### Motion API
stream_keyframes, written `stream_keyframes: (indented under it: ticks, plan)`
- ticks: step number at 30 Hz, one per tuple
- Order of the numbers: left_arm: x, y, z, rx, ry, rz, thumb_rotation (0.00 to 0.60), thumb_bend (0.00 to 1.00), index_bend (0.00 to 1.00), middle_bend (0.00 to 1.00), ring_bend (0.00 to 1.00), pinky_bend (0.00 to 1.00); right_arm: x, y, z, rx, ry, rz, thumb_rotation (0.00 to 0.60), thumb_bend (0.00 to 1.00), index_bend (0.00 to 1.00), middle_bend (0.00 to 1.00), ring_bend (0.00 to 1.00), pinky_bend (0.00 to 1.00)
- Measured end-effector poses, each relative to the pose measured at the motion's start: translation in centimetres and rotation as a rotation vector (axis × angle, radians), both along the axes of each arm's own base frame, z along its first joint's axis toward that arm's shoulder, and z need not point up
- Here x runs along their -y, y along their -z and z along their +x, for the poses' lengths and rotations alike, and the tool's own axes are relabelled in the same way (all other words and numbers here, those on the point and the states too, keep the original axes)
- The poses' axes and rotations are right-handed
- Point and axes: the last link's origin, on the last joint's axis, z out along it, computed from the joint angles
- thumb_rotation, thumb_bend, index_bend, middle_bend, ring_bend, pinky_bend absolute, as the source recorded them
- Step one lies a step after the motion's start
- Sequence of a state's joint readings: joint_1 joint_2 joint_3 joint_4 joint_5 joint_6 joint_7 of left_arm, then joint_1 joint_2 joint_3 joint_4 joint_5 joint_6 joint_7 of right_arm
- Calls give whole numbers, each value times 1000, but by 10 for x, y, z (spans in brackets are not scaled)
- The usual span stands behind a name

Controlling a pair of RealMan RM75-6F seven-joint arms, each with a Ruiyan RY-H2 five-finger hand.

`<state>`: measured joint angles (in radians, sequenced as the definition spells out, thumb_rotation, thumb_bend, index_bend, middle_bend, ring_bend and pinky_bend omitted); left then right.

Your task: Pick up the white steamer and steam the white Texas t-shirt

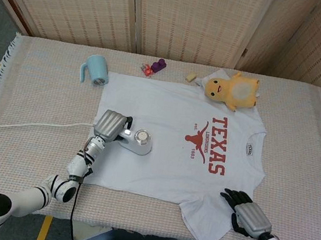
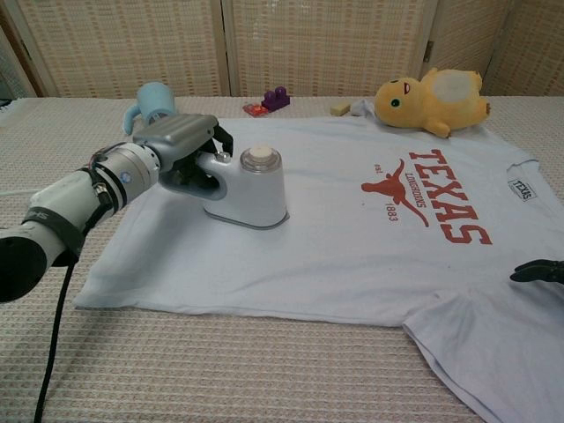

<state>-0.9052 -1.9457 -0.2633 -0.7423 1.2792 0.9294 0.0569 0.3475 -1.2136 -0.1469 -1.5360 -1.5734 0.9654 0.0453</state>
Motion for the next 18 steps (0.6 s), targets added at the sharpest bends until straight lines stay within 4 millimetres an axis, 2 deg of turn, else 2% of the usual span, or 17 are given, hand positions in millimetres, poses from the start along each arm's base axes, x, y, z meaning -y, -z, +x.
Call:
stream_keyframes:
  ticks: [6, 10, 18]
  plan:
    - [10, -6, -29, -5, -22, 1, 600, 449, 916, 964, 777, 715, 2, 0, 2, 5, -3, -8, 531, 858, 0, 0, 0, 0]
    - [24, -14, -46, -13, 5, -3, 600, 449, 916, 963, 778, 716, 1, -1, 2, 4, -4, -11, 528, 857, 0, 0, 0, 0]
    - [56, -33, -66, -39, 98, -19, 600, 448, 915, 963, 777, 716, 0, -1, 2, 6, -5, -15, 530, 857, 0, 0, 0, 0]
